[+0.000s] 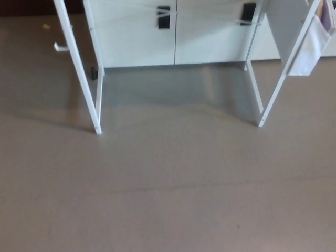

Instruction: The robot walks towards a desk on which a file tray is kept in the middle and a toilet paper roll is kept on its right. The robot uses its right hand to hook on finger in the gap of the roll and grabs it, lifts it and places it on the tray.

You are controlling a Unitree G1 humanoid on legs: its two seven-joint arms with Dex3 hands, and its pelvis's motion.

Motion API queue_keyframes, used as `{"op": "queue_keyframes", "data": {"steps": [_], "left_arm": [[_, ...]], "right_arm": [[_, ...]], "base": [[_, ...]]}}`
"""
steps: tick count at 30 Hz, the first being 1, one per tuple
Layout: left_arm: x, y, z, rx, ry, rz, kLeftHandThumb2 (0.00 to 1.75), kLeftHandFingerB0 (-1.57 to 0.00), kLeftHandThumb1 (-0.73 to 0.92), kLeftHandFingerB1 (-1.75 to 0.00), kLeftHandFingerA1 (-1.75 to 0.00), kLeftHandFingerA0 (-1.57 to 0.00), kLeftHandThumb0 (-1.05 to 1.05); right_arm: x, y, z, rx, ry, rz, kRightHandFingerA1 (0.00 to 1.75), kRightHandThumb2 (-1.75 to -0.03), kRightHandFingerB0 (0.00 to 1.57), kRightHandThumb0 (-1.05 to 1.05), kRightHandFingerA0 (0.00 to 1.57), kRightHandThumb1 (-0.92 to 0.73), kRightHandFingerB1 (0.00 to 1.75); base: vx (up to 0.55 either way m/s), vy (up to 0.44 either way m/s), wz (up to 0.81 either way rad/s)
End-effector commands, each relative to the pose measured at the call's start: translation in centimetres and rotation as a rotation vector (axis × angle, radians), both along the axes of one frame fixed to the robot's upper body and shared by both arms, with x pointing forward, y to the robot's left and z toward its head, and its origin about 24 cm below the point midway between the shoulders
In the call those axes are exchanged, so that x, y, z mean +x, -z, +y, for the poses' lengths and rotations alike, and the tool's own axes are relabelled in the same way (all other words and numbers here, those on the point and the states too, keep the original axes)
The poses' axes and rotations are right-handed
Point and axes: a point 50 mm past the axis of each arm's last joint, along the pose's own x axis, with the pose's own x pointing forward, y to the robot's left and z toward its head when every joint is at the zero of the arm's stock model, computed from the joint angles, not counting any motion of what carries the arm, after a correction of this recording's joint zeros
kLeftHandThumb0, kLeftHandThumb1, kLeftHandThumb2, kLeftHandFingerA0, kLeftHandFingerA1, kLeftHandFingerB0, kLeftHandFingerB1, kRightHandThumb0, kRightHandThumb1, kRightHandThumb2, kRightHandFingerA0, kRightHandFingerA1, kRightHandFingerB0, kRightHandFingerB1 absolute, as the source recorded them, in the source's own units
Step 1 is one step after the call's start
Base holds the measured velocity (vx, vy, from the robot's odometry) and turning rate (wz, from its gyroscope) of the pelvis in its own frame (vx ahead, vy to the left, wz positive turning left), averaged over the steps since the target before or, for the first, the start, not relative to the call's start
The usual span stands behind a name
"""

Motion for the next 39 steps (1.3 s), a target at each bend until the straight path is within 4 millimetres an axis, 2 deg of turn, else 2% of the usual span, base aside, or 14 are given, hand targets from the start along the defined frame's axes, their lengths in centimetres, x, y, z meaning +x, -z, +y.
{"op": "queue_keyframes", "data": {"steps": [1, 8, 9, 12, 16, 24, 26, 27, 30, 34, 35, 37, 38, 39], "left_arm": [[-0.56, -0.14, 0.26, 0.021, 0.045, 0.008, 0.66, -0.26, 0.88, -0.5, -0.57, -0.2, -0.59], [-0.88, 0.13, 0.19, -0.015, -0.016, -0.003, 0.71, -0.19, 0.86, -0.49, -0.58, -0.18, -0.59], [-0.91, 0.15, 0.18, -0.015, -0.015, -0.004, 1.13, -0.1, 0.61, -0.54, -0.57, -0.12, -0.32], [-0.94, 0.22, 0.21, -0.017, -0.035, -0.004, 0.64, -0.19, 0.83, -0.47, -0.56, -0.14, -0.58], [-0.76, -0.06, 0.15, 0.019, 0.045, 0.021, 0.66, -0.31, 0.88, -0.5, -0.59, -0.28, -0.6], [-0.34, -0.02, 0.17, -0.006, -0.038, -0.005, 0.66, -0.26, 0.83, -0.5, -0.57, -0.23, -0.59], [-0.29, -0.06, 0.16, 0.011, -0.016, 0.001, 0.65, -0.28, 0.86, -0.5, -0.59, -0.29, -0.59], [-0.29, -0.07, 0.15, 0.01, -0.015, -0.002, 0.67, -0.26, 0.84, -0.51, -0.58, -0.22, -0.6], [-0.43, -0.04, 0.16, -0.011, -0.015, -0.018, 0.67, -0.22, 0.88, -0.49, -0.58, -0.2, -0.58], [-0.44, 0.09, 0.17, -0.009, -0.049, -0.007, 0.68, -0.25, 0.84, -0.5, -0.57, -0.21, -0.59], [-0.43, 0.08, 0.16, -0.012, -0.049, -0.012, 0.69, -0.24, 0.86, -0.51, -0.58, -0.2, -0.57], [-0.41, 0.03, 0.18, 0.003, -0.023, -0.005, 0.68, -0.26, 0.84, -0.51, -0.57, -0.22, -0.6], [-0.44, 0.04, 0.18, -0.012, -0.042, -0.015, 0.67, -0.26, 0.84, -0.51, -0.58, -0.21, -0.59], [-0.44, -0.06, 0.19, 0.001, -0.019, -0.007, 0.65, -0.27, 0.86, -0.51, -0.6, -0.28, -0.6]], "right_arm": [[0.06, -0.18, -0.03, -0.016, -0.023, -0.037, 0.27, -0.94, 0.0, -0.7, 0.0, -0.54, 0.2], [-0.18, -0.33, -0.39, 0.006, 0.018, -0.023, 0.23, -0.92, 0.04, -0.75, 0.03, -0.52, 0.17], [-0.21, -0.36, -0.41, 0.006, 0.02, -0.025, 0.34, -0.61, 0.02, -0.76, 0.0, -0.67, 0.24], [-0.08, -0.48, -0.46, -0.012, -0.003, 0.007, 0.18, -0.96, 0.0, -0.84, 0.01, -0.57, 0.16], [-0.11, -0.25, -0.51, -0.033, 0.013, 0.027, 0.31, -0.61, 0.02, -0.76, 0.0, -0.69, 0.24], [0.31, -0.25, -0.41, -0.024, 0.035, -0.014, 0.23, -0.94, 0.03, -0.76, 0.0, -0.53, 0.21], [0.24, -0.19, -0.34, -0.019, 0.051, -0.044, 0.36, -0.6, 0.03, -0.74, 0.0, -0.67, 0.29], [0.27, -0.19, -0.34, -0.019, 0.048, -0.04, 0.29, -0.93, 0.04, -0.72, 0.02, -0.5, 0.24], [0.4, -0.23, -0.45, -0.023, 0.042, -0.007, 0.31, -0.63, 0.02, -0.77, 0.0, -0.68, 0.28], [0.34, -0.23, -0.41, -0.032, 0.03, -0.002, 0.24, -0.94, 0.01, -0.75, 0.01, -0.52, 0.24], [0.37, -0.28, -0.44, -0.033, 0.026, 0.006, 0.31, -0.62, 0.02, -0.8, 0.0, -0.68, 0.24], [0.4, -0.4, -0.49, -0.035, 0.013, 0.021, 0.23, -0.95, 0.02, -0.76, 0.02, -0.52, 0.24], [0.35, -0.35, -0.42, -0.033, 0.021, -0.004, 0.34, -0.62, 0.02, -0.79, 0.0, -0.67, 0.27], [0.37, -0.38, -0.51, -0.034, 0.022, 0.02, 0.19, -0.94, 0.04, -0.81, 0.02, -0.54, 0.2]], "base": [[0.36, 0.059, 0.08], [0.41, -0.059, 0.11], [0.45, -0.301, 0.4], [0.42, -0.281, 0.34], [0.35, -0.095, 0.0], [0.36, 0.085, -0.29], [0.32, 0.226, -0.15], [0.3, 0.151, -0.03], [0.25, 0.132, -0.02], [0.19, 0.05, 0.04], [0.21, -0.043, 0.12], [0.2, -0.055, 0.13], [0.23, -0.083, 0.12], [0.19, -0.091, 0.28]]}}
